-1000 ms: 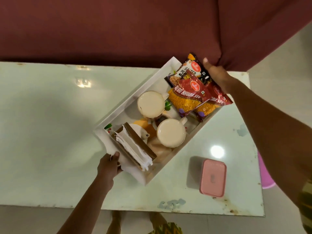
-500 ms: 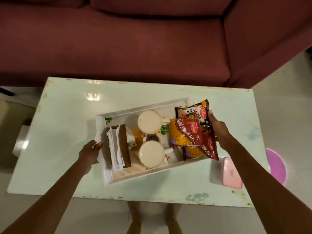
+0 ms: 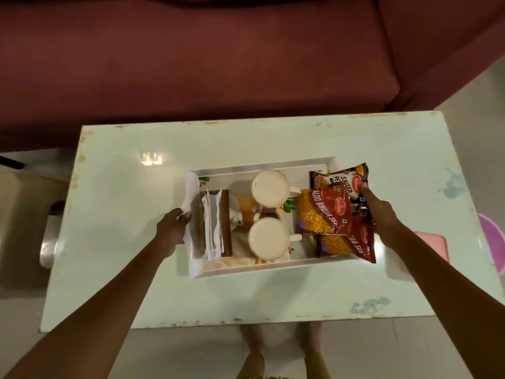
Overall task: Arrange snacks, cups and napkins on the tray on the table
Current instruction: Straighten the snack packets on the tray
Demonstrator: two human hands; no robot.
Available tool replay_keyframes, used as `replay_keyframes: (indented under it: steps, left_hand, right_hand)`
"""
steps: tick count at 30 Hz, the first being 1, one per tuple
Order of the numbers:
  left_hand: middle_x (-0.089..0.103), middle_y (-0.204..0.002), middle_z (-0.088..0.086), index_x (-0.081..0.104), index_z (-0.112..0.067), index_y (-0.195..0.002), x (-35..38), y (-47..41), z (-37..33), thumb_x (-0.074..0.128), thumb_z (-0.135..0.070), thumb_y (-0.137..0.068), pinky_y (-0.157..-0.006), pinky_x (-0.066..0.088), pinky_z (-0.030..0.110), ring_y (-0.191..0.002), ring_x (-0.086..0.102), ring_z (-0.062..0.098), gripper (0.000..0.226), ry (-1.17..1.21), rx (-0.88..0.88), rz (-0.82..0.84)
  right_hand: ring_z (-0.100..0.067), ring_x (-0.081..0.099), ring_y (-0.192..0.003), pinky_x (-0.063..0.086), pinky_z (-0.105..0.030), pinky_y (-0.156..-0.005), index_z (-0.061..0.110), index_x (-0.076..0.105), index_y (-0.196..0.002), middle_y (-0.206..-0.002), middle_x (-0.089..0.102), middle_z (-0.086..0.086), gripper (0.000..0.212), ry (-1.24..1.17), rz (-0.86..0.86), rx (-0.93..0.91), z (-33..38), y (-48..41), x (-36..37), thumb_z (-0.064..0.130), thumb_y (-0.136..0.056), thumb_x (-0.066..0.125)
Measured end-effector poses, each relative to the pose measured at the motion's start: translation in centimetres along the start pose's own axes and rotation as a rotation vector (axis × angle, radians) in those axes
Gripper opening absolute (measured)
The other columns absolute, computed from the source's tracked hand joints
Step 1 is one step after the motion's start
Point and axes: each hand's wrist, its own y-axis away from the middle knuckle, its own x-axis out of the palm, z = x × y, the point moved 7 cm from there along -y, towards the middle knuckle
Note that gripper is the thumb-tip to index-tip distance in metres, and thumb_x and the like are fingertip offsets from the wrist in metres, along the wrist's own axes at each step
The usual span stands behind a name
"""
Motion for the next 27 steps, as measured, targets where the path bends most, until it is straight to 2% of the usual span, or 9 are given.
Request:
replay_keyframes:
  steps: [4, 7, 9, 12, 14, 19, 24, 27]
  left_hand:
    - [0.05, -0.127, 0.028, 0.053, -0.007, -0.116, 1.1, -1.3, -0.1, 0.05, -0.026, -0.092, -0.075, 0.049, 0.039, -0.109, 0.051, 0.044, 0.031, 0.0, 0.0, 0.017]
    - [0.05, -0.127, 0.027, 0.053, -0.006, -0.118, 1.5, -2.0, -0.1, 0.049, -0.027, -0.092, -0.077, 0.05, 0.042, -0.117, 0.048, 0.044, 0.033, -0.028, 0.003, 0.021]
    - [0.051, -0.124, 0.028, 0.054, -0.006, -0.115, 1.6, -2.3, -0.1, 0.049, -0.027, -0.092, -0.076, 0.051, 0.042, -0.116, 0.049, 0.045, 0.031, -0.048, 0.011, 0.018]
    - [0.052, -0.123, 0.029, 0.054, -0.005, -0.115, 1.6, -2.8, -0.3, 0.049, -0.027, -0.093, -0.078, 0.052, 0.045, -0.115, 0.049, 0.045, 0.032, -0.065, 0.02, 0.018]
    - [0.05, -0.125, 0.029, 0.052, -0.005, -0.119, 1.6, -3.0, -0.4, 0.048, -0.027, -0.093, -0.08, 0.052, 0.047, -0.117, 0.048, 0.045, 0.035, -0.07, 0.017, 0.021]
    - [0.05, -0.125, 0.03, 0.052, -0.005, -0.119, 1.8, -3.4, -0.8, 0.048, -0.027, -0.093, -0.083, 0.052, 0.048, -0.116, 0.048, 0.046, 0.035, -0.081, 0.021, 0.026]
    - [0.052, -0.122, 0.028, 0.052, -0.005, -0.12, 2.1, -3.9, -1.4, 0.048, -0.028, -0.093, -0.082, 0.053, 0.046, -0.11, 0.052, 0.042, 0.035, -0.118, 0.036, 0.003]
    - [0.053, -0.123, 0.026, 0.051, -0.006, -0.122, 2.2, -3.9, -1.6, 0.047, -0.027, -0.094, -0.081, 0.052, 0.045, -0.102, 0.053, 0.036, 0.036, -0.124, 0.042, -0.008]
  right_hand:
    - [-0.021, 0.064, -0.074, 0.047, -0.034, -0.069, 0.015, 0.061, -0.085, -0.08, 0.066, -0.005, 0.062, 0.028, -0.008, 0.013, 0.2, -0.6, 0.3, 0.073, -0.066, 0.056]
    - [-0.02, 0.064, -0.07, 0.046, -0.029, -0.059, 0.02, 0.059, -0.077, -0.075, 0.066, -0.003, 0.06, 0.05, -0.009, 0.022, 0.1, -0.7, 0.6, 0.077, -0.058, 0.056]
    - [-0.021, 0.064, -0.072, 0.048, -0.032, -0.063, 0.018, 0.06, -0.08, -0.078, 0.066, -0.005, 0.067, 0.062, 0.01, 0.032, 0.0, -0.9, 0.8, 0.078, -0.053, 0.054]
    - [-0.026, 0.064, -0.082, 0.05, -0.041, -0.081, 0.011, 0.06, -0.098, -0.092, 0.065, -0.011, 0.082, 0.06, 0.03, 0.046, -0.1, -1.4, 1.0, 0.078, -0.052, 0.05]
    - [-0.03, 0.063, -0.088, 0.049, -0.043, -0.086, 0.01, 0.059, -0.105, -0.097, 0.064, -0.013, 0.087, 0.061, 0.037, 0.042, 0.1, -1.5, 1.1, 0.079, -0.053, 0.049]
    - [-0.029, 0.063, -0.086, 0.05, -0.044, -0.083, 0.011, 0.058, -0.105, -0.098, 0.064, -0.013, 0.092, 0.064, 0.051, 0.048, 0.1, -2.1, 1.2, 0.082, -0.047, 0.05]
    - [-0.024, 0.065, -0.081, 0.051, -0.042, -0.079, 0.019, 0.061, -0.086, -0.09, 0.068, -0.009, 0.09, 0.06, 0.071, 0.042, -0.4, -2.8, 1.3, 0.09, -0.031, 0.054]
    - [-0.024, 0.066, -0.082, 0.051, -0.042, -0.079, 0.018, 0.062, -0.091, -0.09, 0.068, -0.008, 0.098, 0.066, 0.078, 0.041, -0.5, -3.3, 1.2, 0.092, -0.026, 0.055]
